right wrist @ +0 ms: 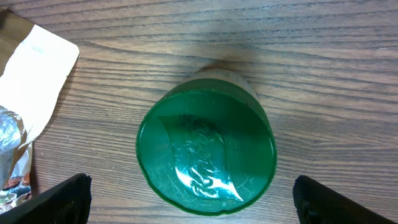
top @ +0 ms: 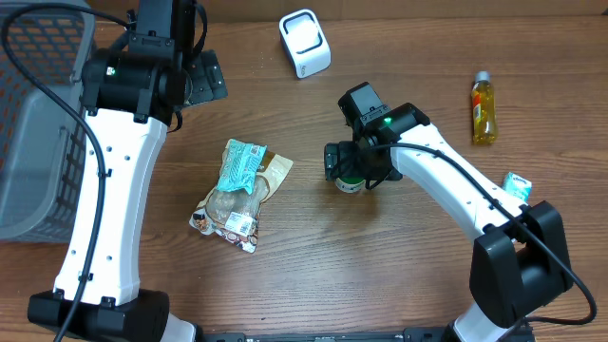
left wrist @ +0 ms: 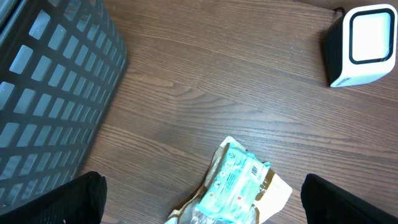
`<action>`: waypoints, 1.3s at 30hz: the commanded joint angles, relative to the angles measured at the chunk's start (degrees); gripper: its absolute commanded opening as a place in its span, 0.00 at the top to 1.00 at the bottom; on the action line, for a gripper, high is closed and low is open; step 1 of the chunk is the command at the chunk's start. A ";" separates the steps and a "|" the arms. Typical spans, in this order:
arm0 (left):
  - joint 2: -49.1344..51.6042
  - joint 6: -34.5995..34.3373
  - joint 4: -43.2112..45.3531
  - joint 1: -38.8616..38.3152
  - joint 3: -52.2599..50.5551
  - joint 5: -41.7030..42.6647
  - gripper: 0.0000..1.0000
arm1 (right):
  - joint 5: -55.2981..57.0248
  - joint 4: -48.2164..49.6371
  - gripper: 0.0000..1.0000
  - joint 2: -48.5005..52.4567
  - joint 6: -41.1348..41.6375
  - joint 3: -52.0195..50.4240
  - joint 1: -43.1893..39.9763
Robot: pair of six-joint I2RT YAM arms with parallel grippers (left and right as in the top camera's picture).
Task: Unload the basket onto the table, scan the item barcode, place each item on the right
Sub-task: 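Close the right gripper on the jar's green cap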
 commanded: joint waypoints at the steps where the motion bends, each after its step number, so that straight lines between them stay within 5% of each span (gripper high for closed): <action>1: -1.25 0.85 0.07 -0.07 1.16 -0.81 0.00 | -1.20 0.24 0.00 0.72 0.70 -0.31 0.26; 21: -1.25 0.83 0.07 -0.07 1.14 -0.81 0.00 | 1.07 0.68 0.03 0.83 13.99 -0.31 0.26; 39: -1.25 0.83 0.07 -0.07 1.16 -0.81 0.00 | 2.27 3.54 0.05 0.83 15.72 -3.39 0.26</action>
